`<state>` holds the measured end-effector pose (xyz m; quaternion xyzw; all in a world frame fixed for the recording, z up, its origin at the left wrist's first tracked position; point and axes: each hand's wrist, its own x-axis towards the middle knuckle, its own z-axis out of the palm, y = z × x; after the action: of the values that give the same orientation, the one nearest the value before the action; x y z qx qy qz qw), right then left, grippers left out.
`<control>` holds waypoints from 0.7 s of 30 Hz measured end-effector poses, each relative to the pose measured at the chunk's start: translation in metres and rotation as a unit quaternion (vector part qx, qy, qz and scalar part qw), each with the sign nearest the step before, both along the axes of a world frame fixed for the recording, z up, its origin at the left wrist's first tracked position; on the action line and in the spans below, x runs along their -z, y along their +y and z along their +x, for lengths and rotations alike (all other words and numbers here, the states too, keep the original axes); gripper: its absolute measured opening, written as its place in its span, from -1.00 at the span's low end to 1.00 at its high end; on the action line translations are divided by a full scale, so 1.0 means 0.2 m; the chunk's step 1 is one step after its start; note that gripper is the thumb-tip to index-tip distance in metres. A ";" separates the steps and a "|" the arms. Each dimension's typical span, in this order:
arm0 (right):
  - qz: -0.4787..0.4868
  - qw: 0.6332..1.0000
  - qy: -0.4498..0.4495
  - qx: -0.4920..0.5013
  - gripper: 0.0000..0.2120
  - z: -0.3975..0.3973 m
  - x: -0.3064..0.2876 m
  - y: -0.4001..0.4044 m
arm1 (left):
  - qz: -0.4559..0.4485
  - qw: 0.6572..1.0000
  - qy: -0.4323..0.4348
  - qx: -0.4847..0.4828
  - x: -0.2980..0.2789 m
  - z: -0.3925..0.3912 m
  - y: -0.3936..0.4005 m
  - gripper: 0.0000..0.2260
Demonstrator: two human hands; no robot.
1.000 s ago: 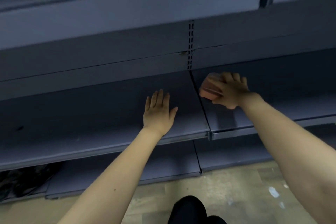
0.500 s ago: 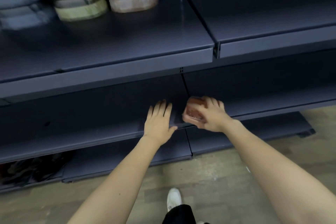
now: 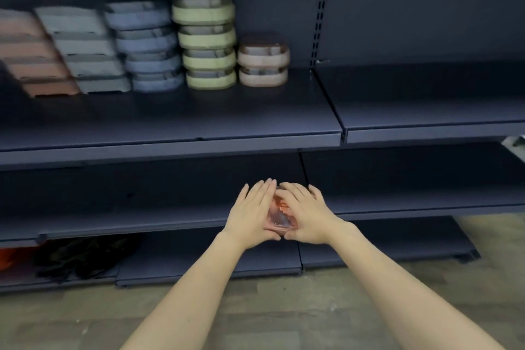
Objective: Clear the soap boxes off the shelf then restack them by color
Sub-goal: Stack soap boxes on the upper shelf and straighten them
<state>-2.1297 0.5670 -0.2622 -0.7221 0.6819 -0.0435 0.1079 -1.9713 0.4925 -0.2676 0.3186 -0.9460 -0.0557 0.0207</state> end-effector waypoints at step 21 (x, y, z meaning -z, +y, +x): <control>-0.150 0.986 -0.013 -0.071 -0.13 1.21 -0.55 -0.60 | -0.104 0.989 0.104 0.029 -0.58 1.37 -0.61 -0.09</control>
<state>-1.8870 0.4469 -0.1512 -0.7758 0.6134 -0.1472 0.0103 -1.6963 0.3712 -0.1515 0.2792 -0.9483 0.0100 0.1506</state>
